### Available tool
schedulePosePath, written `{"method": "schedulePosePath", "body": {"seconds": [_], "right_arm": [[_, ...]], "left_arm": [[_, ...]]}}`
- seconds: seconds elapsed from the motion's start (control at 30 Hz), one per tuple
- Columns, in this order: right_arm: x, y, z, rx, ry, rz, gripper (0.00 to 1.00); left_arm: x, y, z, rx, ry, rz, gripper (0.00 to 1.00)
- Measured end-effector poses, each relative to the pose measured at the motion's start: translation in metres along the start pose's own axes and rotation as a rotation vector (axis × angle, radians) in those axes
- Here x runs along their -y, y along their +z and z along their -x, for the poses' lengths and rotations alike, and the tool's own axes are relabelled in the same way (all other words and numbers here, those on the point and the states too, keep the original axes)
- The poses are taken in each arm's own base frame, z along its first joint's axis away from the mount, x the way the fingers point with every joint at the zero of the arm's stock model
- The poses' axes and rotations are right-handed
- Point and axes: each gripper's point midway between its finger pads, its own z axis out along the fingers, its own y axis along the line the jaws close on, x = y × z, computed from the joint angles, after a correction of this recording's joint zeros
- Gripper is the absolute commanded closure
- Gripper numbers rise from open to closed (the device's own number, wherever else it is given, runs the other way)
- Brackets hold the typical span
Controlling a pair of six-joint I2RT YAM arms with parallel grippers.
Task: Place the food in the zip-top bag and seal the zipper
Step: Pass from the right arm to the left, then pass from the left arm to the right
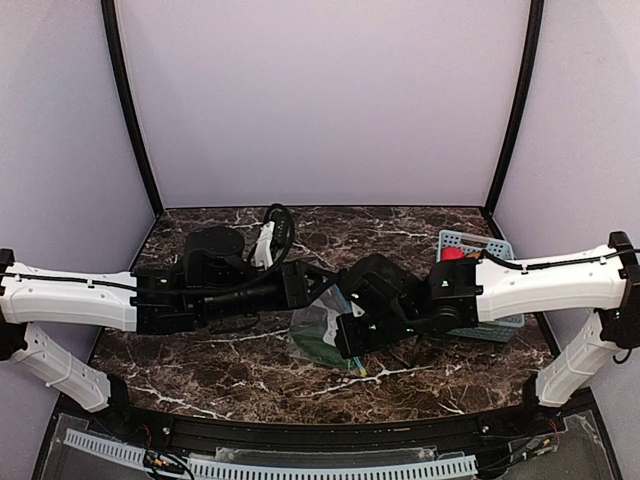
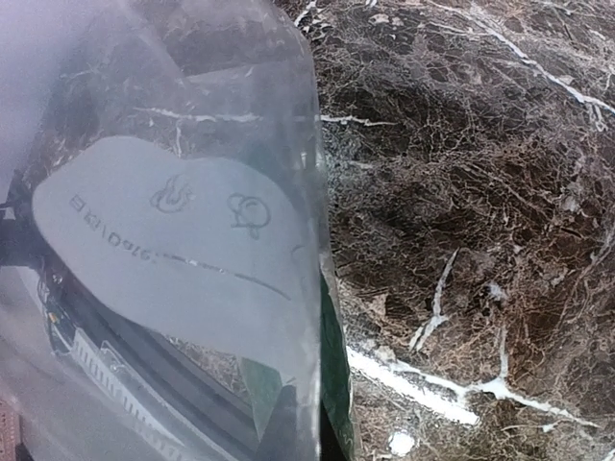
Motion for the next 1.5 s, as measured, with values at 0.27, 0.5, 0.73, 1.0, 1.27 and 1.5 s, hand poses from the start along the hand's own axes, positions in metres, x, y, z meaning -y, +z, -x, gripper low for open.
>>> {"method": "schedulePosePath", "body": {"seconds": [0.27,0.5,0.73,1.0,1.27,1.5], "right_arm": [[-0.002,-0.001,0.001,0.003,-0.026,0.007,0.49],[0.006,-0.04,-0.001,0.084,-0.062,0.091,0.25],[0.017,-0.059,-0.001,0.178,-0.048,0.141,0.43],[0.022,-0.031,-0.007,0.15,-0.079,0.076,0.53],[0.01,-0.017,-0.011,0.134,-0.107,0.092,0.6],[0.007,-0.015,-0.011,0.136,-0.108,0.1,0.56]], "left_arm": [[-0.009,0.002,0.0,-0.006,-0.008,0.022,0.99],[-0.025,0.0,0.0,-0.04,-0.049,0.013,0.99],[-0.025,0.002,-0.016,-0.117,-0.067,-0.02,0.99],[-0.026,0.003,-0.018,-0.134,-0.073,-0.028,0.99],[-0.026,0.003,-0.018,-0.135,-0.078,-0.028,0.99],[-0.029,0.005,-0.021,-0.145,-0.08,-0.021,0.99]]}}
